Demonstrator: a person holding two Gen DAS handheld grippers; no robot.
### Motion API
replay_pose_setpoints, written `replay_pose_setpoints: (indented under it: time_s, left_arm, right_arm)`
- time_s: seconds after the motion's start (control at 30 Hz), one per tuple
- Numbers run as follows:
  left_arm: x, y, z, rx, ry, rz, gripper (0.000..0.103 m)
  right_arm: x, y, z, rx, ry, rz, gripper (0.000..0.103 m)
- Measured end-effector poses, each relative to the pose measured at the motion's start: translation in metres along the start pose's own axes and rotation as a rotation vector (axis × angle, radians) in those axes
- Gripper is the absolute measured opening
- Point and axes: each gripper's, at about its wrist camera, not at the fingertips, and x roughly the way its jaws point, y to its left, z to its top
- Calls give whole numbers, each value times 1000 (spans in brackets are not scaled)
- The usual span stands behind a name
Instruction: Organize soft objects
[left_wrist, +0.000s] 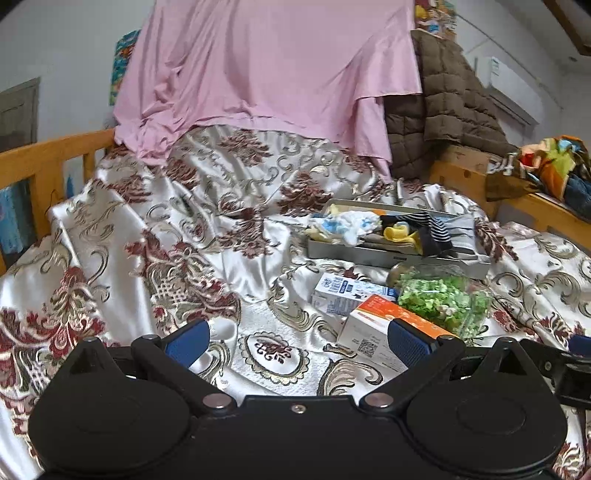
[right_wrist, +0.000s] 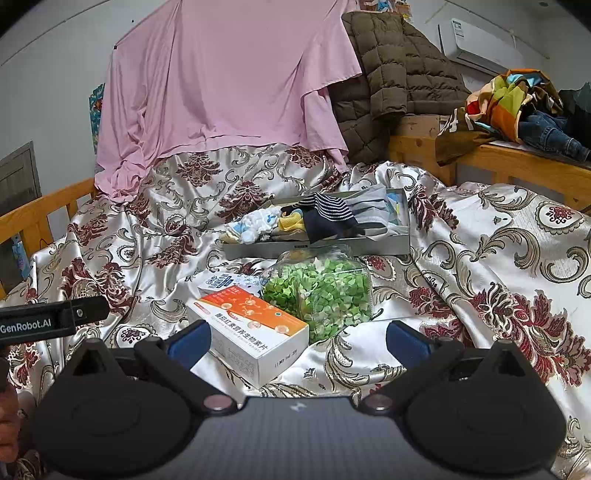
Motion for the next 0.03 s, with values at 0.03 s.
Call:
replay_pose_setpoints:
  time_s: [0.03]
  left_arm:
    - [-1,-1,0,11,-6,7,102]
  right_arm:
    - [0,0,0,0,0,0,103]
